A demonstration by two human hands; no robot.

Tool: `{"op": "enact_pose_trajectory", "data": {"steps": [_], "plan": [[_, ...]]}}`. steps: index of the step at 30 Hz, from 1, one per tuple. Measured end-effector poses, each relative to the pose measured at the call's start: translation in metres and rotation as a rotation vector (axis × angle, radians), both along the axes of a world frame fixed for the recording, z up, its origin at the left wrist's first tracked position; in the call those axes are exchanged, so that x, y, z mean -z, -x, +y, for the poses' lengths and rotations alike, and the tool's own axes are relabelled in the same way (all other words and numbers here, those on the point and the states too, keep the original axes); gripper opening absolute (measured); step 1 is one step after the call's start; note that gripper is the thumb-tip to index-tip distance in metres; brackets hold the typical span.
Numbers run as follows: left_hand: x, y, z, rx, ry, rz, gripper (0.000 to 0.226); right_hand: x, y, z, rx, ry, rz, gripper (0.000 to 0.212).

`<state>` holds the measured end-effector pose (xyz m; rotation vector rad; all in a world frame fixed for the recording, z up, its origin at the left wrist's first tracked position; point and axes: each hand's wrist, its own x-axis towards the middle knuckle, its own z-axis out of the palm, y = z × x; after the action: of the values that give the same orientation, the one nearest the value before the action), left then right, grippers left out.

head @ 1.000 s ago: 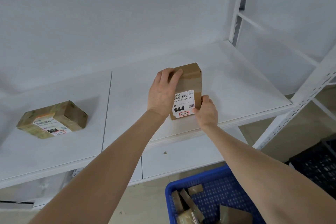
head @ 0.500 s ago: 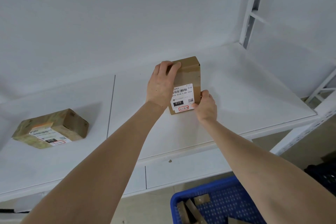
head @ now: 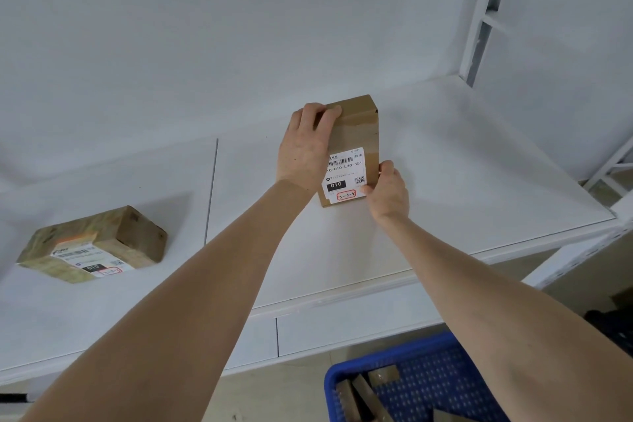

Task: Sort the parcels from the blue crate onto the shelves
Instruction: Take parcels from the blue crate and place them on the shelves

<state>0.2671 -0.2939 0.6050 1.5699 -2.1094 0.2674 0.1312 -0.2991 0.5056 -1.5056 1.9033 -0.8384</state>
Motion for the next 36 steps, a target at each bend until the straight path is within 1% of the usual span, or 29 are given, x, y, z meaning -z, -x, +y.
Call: {"op": "enact_pose_trajectory", "data": {"steps": [8,13,16,20,26,30,33,36], "plan": [[-0.006,0.003,0.006,-0.02,-0.015,-0.074,0.067,-0.008,0.005,0.005,-0.069,-0.11,0.026,0.047],[-0.013,0.005,0.011,-0.031,-0.018,-0.193,0.064,-0.014,0.011,0.016,-0.117,-0.181,0.047,0.059],[-0.019,0.005,0.012,-0.039,-0.045,-0.255,0.066,-0.017,0.016,0.025,-0.126,-0.194,0.064,0.062],[-0.026,0.007,0.014,-0.045,-0.094,-0.273,0.07,-0.021,0.026,0.034,-0.112,-0.201,0.074,0.064],[-0.031,0.01,0.026,-0.058,-0.135,-0.227,0.073,-0.028,0.039,0.052,-0.099,-0.219,0.091,0.066],[-0.026,0.016,0.055,-0.102,-0.144,-0.158,0.072,-0.035,0.047,0.071,-0.1,-0.202,0.085,0.068],[-0.016,0.022,0.085,-0.13,-0.033,-0.121,0.067,-0.042,0.056,0.089,-0.113,-0.147,0.098,0.068],[-0.005,0.034,0.126,-0.169,-0.094,-0.036,0.064,-0.047,0.065,0.113,-0.146,-0.048,0.114,0.065]]}}
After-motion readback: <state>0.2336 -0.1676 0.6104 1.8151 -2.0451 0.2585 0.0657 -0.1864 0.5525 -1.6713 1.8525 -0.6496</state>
